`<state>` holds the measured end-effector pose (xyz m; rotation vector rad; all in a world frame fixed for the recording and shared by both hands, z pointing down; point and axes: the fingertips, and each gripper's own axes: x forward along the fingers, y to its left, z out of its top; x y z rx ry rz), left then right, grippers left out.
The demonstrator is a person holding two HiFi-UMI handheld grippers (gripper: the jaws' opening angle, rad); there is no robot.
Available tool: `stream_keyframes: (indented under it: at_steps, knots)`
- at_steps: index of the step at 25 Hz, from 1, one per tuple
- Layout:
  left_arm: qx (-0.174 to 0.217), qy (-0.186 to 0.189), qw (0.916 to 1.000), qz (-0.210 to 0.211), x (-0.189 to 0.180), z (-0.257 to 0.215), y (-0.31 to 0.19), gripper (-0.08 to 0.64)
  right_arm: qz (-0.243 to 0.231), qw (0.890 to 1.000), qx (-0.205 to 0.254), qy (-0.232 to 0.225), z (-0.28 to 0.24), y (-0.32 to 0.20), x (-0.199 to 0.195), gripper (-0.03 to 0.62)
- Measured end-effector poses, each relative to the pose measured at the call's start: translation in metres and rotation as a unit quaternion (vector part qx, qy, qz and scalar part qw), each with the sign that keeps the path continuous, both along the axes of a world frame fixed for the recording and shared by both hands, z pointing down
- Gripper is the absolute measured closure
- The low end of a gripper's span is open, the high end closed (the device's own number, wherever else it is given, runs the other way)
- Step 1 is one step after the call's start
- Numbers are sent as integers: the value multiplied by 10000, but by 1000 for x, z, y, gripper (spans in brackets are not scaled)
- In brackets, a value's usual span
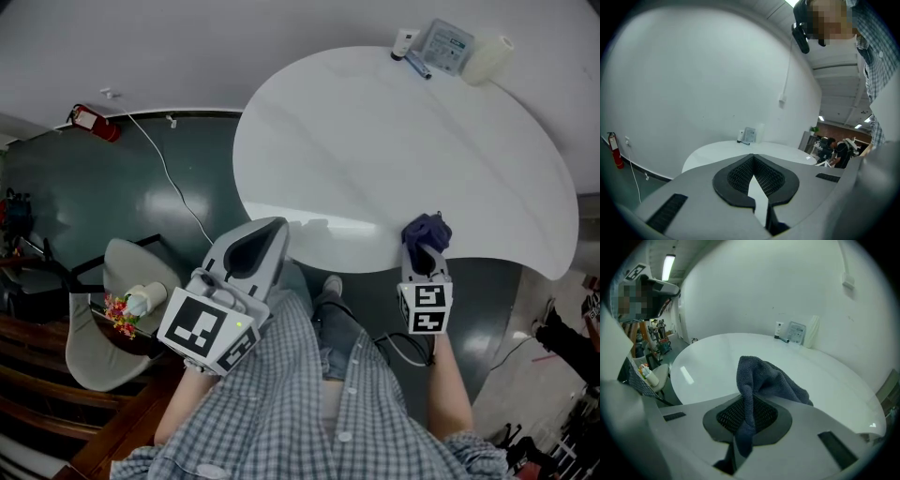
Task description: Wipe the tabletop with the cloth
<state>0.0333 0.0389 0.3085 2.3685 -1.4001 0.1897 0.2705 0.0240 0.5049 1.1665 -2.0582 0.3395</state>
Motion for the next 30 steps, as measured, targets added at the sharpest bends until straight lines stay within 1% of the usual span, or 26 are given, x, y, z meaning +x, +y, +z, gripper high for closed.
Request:
stream_keyframes:
  at_steps: [2,5,10,16,20,30]
  knots:
    - [-3,21,10000,-27,-5,1,-2,555,4,10000,-64,-60,2,4,-8,569]
    - [-13,34,10000,-55,-12,2,-5,555,-50,9999,-95,33,6,9,-21,569]
    - [-32,43,10000,-71,-25,4,-11,555,272,9994,-185,-80,7,9,-23,569]
    - [-29,41,10000,-5,-35,4,-22,555,396,9986,-295,-166,6,10,-31,569]
    - [-39,-5,10000,20,-45,5,-26,555,436,9980,-346,-304,6,17,-49,569]
    - [-47,22,10000,61,-68,8,-38,555,296,9955,-538,-715,5,20,-106,569]
